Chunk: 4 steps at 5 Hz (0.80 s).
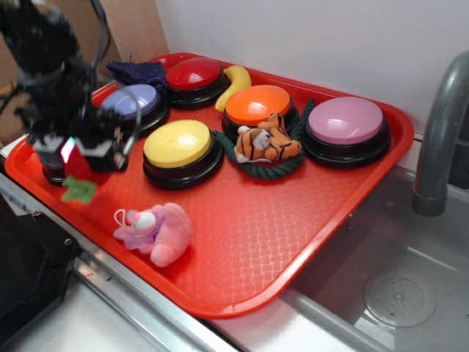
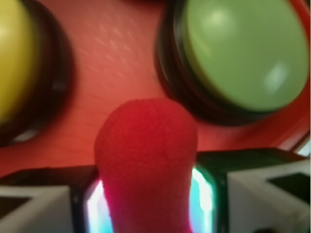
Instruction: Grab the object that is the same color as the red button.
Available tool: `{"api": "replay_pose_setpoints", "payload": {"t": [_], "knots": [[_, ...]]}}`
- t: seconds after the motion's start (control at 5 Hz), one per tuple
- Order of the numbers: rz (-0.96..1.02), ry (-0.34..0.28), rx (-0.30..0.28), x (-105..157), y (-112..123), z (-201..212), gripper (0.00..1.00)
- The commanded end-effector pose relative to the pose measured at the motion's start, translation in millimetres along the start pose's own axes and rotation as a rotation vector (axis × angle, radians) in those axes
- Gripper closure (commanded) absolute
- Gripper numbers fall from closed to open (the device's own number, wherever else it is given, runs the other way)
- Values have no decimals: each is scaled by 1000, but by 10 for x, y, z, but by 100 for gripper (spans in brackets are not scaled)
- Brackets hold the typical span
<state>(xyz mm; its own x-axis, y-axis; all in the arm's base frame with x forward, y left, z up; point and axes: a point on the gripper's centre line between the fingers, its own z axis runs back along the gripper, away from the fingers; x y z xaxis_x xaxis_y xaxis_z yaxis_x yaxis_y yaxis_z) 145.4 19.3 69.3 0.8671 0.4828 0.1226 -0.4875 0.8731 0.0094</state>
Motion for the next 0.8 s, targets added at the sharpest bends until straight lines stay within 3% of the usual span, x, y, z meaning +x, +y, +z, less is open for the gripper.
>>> {"api": "replay_pose_setpoints", "payload": {"t": [0.0,0.2,0.4,0.6], "knots": [[-253,-56,-109,231,-551,849,100],[-373,-58,-180,260,-794,1136,100],[-372,-44,-170,273,-786,1150,100],[-393,148,-119,332,-661,1118,0]]}}
